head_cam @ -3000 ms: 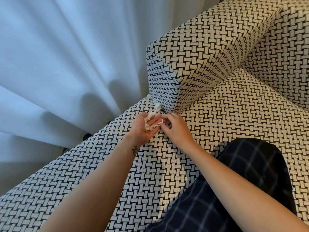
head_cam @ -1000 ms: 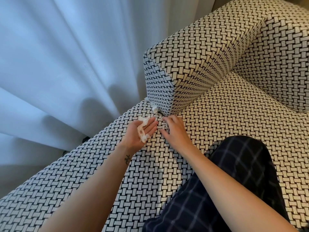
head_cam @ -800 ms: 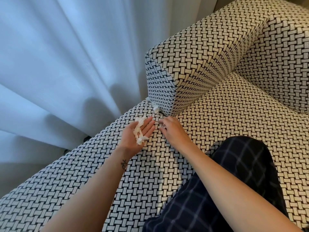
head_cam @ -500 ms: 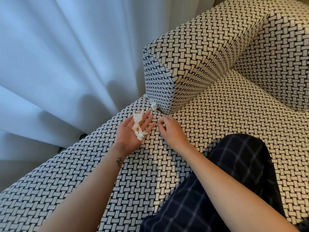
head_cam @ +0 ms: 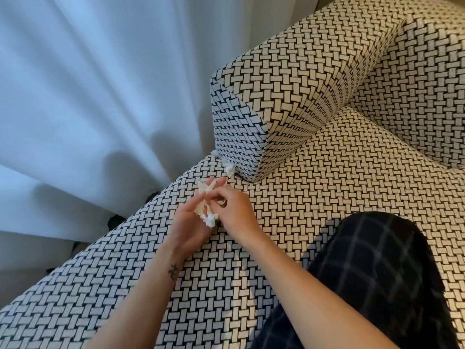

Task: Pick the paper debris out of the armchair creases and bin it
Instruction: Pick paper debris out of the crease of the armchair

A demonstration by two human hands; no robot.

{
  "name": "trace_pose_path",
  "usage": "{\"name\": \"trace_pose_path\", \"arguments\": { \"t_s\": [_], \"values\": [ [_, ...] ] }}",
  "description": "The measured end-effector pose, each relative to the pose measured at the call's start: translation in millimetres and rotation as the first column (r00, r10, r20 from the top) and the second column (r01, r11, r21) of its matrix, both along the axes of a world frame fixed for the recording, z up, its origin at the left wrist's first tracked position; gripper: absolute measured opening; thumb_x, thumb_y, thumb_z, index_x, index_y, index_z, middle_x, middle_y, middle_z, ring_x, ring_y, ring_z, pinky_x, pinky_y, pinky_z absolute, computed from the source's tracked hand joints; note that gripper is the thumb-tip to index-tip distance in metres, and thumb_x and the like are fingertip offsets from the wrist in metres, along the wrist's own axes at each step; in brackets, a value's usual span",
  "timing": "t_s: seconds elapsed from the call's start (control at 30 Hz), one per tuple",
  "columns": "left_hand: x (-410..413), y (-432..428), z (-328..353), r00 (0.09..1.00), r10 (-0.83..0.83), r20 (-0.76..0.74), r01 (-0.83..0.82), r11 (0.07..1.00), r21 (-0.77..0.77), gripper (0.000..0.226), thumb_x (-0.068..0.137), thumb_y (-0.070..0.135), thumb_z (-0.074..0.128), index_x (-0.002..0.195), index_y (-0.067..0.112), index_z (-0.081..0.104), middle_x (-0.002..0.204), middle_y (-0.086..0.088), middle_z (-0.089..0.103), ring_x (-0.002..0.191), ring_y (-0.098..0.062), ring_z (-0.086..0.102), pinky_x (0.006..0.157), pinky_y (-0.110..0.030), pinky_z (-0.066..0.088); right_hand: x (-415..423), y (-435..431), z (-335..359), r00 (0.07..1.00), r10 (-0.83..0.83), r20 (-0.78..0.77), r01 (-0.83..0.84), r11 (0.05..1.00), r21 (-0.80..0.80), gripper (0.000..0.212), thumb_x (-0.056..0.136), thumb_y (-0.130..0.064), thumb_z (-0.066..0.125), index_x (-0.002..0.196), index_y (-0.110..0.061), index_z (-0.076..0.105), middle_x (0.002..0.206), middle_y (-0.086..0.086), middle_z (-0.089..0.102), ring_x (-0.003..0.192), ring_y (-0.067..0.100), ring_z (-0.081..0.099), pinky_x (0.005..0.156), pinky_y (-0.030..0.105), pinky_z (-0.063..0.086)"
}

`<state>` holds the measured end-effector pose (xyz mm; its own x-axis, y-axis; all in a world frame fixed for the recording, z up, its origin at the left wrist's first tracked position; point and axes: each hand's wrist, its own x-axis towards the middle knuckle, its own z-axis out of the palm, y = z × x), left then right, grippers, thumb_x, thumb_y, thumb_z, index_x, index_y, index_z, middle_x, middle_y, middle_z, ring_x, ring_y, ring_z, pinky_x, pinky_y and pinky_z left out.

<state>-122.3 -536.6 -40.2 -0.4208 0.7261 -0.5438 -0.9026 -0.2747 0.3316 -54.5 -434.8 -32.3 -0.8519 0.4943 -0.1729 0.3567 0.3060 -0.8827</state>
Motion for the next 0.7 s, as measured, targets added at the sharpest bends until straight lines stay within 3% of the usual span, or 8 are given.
{"name": "trace_pose_path", "arguments": {
  "t_s": [0.07,0.17,0.23,0.3,0.4,0.53,0.7],
  "values": [
    [-2,0,-3,0.999,-0.031,-0.031,0.032,0.999,0.027,0.047,0.100,0.009,0.044,0.147,0.006,0.046,0.150,-0.012,0.052,0.132,-0.026,0.055,0.099,-0.040,0.055,1,1,-7,0.999,-0.024,-0.022,0.022,0.998,-0.062,0.017,0.096,-0.016,0.069,0.111,-0.019,0.074,0.115,-0.010,0.070,0.100,-0.003,0.066,0.079,0.007,0.051],
    [-10,2,-13,0.997,-0.075,-0.029,0.075,0.997,0.015,0.050,0.099,0.009,0.043,0.149,0.009,0.046,0.152,-0.012,0.051,0.144,-0.027,0.038,0.117,-0.044,0.035,5,-4,-12,0.997,-0.080,-0.024,0.077,0.991,-0.111,0.015,0.096,-0.018,0.069,0.108,-0.026,0.071,0.113,-0.015,0.070,0.098,-0.004,0.067,0.082,0.014,0.056],
    [-12,2,-14,0.996,-0.087,-0.013,0.088,0.995,0.039,0.049,0.101,0.011,0.040,0.150,0.011,0.046,0.152,-0.011,0.050,0.145,-0.028,0.039,0.113,-0.046,0.041,5,-10,-13,0.989,-0.142,-0.036,0.137,0.982,-0.128,0.013,0.094,-0.018,0.070,0.105,-0.025,0.069,0.108,-0.015,0.069,0.088,-0.008,0.065,0.074,0.014,0.054],
    [-13,0,-12,0.994,-0.108,-0.002,0.107,0.991,0.077,0.047,0.101,0.011,0.038,0.146,0.011,0.052,0.149,-0.010,0.054,0.137,-0.027,0.050,0.101,-0.044,0.052,4,-15,-11,0.975,-0.213,-0.059,0.204,0.971,-0.122,0.011,0.093,-0.017,0.072,0.103,-0.018,0.067,0.100,-0.014,0.066,0.076,-0.014,0.060,0.065,0.010,0.048],
    [-13,2,-8,0.990,-0.136,-0.044,0.139,0.988,0.073,0.042,0.103,0.012,0.038,0.136,0.014,0.063,0.142,-0.011,0.060,0.125,-0.025,0.061,0.091,-0.038,0.057,0,-18,-13,0.961,-0.265,-0.074,0.255,0.959,-0.124,0.012,0.093,-0.021,0.073,0.100,-0.017,0.063,0.093,-0.015,0.062,0.068,-0.012,0.056,0.060,0.010,0.044],
    [-13,9,-12,0.987,-0.110,-0.115,0.109,0.994,-0.012,0.038,0.106,0.011,0.037,0.136,0.011,0.060,0.135,-0.015,0.065,0.125,-0.031,0.062,0.099,-0.041,0.054,-4,-22,-19,0.933,-0.355,-0.053,0.349,0.932,-0.092,0.018,0.092,-0.028,0.074,0.102,-0.026,0.058,0.096,-0.009,0.063,0.070,-0.006,0.052,0.063,0.014,0.047],
    [-33,-7,-7,0.983,-0.156,-0.093,0.152,0.987,-0.043,0.038,0.104,0.010,0.037,0.135,0.008,0.059,0.130,-0.015,0.068,0.120,-0.032,0.066,0.101,-0.045,0.054,-16,-34,-17,0.938,-0.345,-0.038,0.345,0.939,-0.016,0.020,0.087,-0.024,0.078,0.099,-0.025,0.061,0.108,-0.011,0.057,0.081,-0.003,0.055,0.072,0.012,0.045]
  ]
}}
